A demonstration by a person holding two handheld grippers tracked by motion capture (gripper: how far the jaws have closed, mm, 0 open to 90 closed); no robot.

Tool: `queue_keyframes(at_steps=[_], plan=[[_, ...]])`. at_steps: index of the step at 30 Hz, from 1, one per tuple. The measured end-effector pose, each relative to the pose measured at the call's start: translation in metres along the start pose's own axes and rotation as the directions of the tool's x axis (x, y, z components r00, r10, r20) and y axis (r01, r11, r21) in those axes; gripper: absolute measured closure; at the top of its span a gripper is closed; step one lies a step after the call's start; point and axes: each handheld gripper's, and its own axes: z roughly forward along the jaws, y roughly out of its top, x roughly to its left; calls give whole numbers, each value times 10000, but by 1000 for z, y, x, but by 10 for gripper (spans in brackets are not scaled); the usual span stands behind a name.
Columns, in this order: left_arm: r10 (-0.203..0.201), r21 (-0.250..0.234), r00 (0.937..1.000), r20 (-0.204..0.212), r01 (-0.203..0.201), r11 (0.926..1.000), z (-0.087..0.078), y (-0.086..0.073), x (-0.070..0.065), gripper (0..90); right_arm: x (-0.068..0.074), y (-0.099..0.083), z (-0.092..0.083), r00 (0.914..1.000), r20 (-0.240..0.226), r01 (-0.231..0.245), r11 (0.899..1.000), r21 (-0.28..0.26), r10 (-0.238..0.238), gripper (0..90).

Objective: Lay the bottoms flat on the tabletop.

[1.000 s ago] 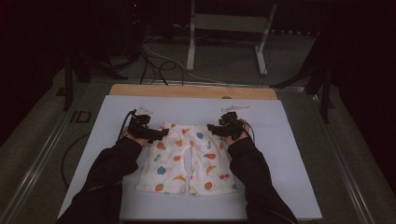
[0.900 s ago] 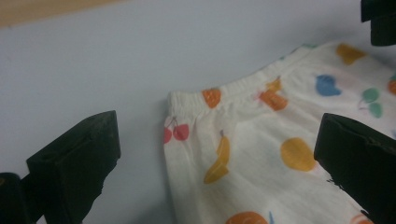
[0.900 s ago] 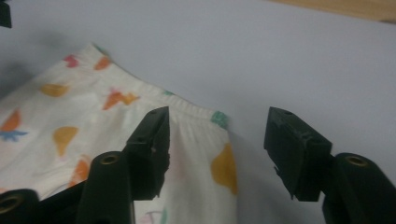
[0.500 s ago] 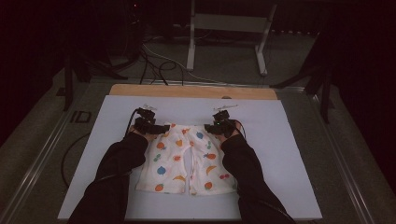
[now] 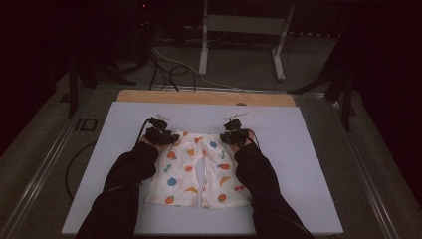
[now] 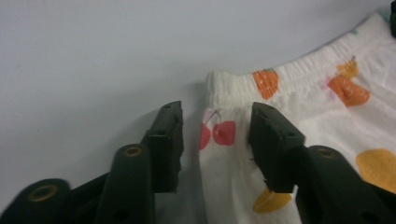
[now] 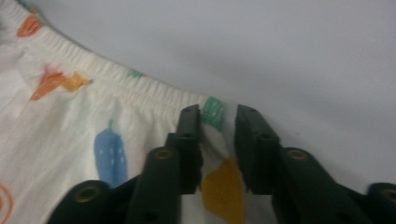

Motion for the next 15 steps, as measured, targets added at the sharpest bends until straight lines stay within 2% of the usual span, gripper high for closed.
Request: queue_keyframes(at_steps=[1, 2, 5, 6, 9, 13, 15], plan=[[85, 2, 9999, 62, -85, 10000, 1, 0, -2, 660, 0, 0, 0, 9999, -144, 1, 10000, 93, 0, 840], [145, 5, 9999, 59, -145, 9999, 1, 0, -4, 702, 1, 0, -1, 9999, -170, -16, 9999, 102, 18, 867], [272, 2, 9995, 179, -272, 9996, 1, 1, -6, 847, 1, 1, -4, 9998, -122, 172, 9999, 9, -172, 894], [309, -22, 9993, 201, -309, 9995, 0, 1, -7, 871, 0, 1, -5, 9997, -142, 179, 9998, -64, -180, 896], [366, -90, 9991, 201, -364, 9993, -1, 2, -8, 892, -2, 2, -9, 9997, -113, 200, 9995, -225, -202, 898], [191, -390, 9994, 288, -180, 9991, -5, 6, -10, 898, -5, 5, -13, 9997, -20, 236, 9989, -398, -237, 898], [191, -390, 9994, 288, -180, 9991, -5, 6, -10, 897, -6, 6, -14, 9998, 7, 218, 9989, -422, -217, 898]])
